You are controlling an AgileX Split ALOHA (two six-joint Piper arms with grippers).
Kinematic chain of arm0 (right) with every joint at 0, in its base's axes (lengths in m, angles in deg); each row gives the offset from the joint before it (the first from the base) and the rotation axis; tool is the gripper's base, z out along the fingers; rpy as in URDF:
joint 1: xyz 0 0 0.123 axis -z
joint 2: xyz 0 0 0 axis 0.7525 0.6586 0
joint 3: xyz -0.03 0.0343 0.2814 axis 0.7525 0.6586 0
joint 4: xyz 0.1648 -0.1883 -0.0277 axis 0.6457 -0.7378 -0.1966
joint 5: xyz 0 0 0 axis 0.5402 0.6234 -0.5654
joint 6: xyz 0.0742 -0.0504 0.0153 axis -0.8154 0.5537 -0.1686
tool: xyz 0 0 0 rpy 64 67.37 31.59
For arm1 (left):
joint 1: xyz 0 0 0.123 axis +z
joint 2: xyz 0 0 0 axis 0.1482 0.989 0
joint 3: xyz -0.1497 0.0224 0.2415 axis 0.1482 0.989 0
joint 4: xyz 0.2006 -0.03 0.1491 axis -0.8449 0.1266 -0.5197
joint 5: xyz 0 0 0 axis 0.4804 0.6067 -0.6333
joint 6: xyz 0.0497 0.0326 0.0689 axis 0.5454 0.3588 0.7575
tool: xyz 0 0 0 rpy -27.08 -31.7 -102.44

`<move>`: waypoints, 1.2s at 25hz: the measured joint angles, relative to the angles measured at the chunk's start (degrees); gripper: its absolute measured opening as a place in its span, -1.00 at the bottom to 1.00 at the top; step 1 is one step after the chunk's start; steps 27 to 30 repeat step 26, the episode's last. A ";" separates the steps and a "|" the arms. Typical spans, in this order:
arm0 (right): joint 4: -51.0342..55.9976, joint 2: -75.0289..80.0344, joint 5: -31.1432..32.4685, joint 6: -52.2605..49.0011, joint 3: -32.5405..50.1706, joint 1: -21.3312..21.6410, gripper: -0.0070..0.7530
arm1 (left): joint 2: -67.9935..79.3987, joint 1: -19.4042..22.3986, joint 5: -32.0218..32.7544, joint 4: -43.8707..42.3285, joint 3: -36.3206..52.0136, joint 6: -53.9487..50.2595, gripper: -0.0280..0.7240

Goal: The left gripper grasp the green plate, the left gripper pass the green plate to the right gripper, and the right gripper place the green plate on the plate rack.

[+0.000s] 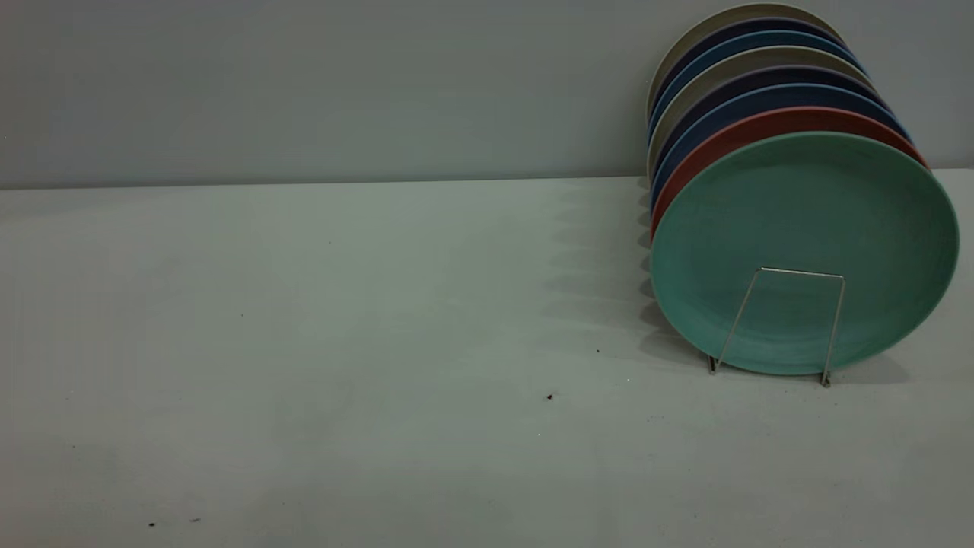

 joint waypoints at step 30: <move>-9.13 0.00 -0.22 -11.40 0.00 0.00 -0.35 | 0.00 0.00 0.00 0.02 0.00 0.00 0.55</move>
